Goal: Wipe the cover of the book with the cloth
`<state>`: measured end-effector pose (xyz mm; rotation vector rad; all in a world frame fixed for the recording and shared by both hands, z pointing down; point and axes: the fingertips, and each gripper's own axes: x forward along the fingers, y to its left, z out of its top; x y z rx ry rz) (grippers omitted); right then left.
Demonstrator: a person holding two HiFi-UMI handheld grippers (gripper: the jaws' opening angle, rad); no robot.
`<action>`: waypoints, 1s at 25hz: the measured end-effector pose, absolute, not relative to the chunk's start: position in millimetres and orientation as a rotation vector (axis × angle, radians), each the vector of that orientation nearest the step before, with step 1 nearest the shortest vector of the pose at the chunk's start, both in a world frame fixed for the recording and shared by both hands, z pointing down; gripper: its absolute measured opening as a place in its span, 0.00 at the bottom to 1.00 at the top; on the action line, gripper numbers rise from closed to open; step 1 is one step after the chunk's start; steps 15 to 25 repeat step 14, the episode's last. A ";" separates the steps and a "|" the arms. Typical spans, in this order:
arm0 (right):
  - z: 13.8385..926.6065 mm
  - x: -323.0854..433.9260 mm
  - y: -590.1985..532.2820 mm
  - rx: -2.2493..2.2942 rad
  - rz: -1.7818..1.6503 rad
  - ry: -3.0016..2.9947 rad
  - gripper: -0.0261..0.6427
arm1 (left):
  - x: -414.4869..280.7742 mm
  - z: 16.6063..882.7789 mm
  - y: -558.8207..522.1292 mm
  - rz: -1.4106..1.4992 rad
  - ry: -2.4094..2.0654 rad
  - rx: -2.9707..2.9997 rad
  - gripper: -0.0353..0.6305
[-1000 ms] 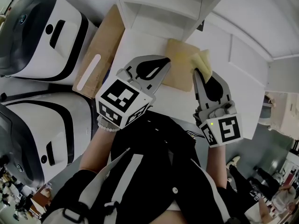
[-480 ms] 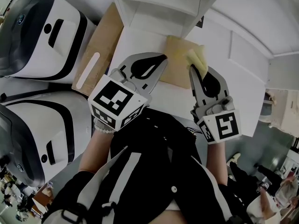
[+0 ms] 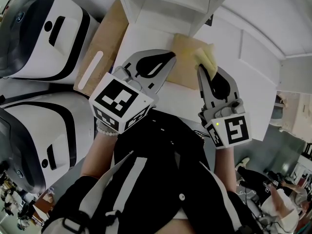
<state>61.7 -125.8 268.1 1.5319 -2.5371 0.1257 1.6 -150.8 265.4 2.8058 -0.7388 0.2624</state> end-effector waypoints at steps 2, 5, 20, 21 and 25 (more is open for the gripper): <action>268.4 60.8 -125.4 1.530 0.125 -2.537 0.09 | 2.0 264.7 -150.7 0.258 -0.738 2.807 0.06; 267.9 58.0 -124.1 1.519 0.128 -2.543 0.09 | 2.5 263.4 -150.0 0.251 -0.734 2.810 0.06; 264.8 52.7 -124.7 1.506 0.101 -2.555 0.09 | 2.0 262.3 -151.0 0.245 -0.737 2.811 0.06; 264.8 52.7 -124.7 1.506 0.101 -2.555 0.09 | 2.0 262.3 -151.0 0.245 -0.737 2.811 0.06; 264.8 52.7 -124.7 1.506 0.101 -2.555 0.09 | 2.0 262.3 -151.0 0.245 -0.737 2.811 0.06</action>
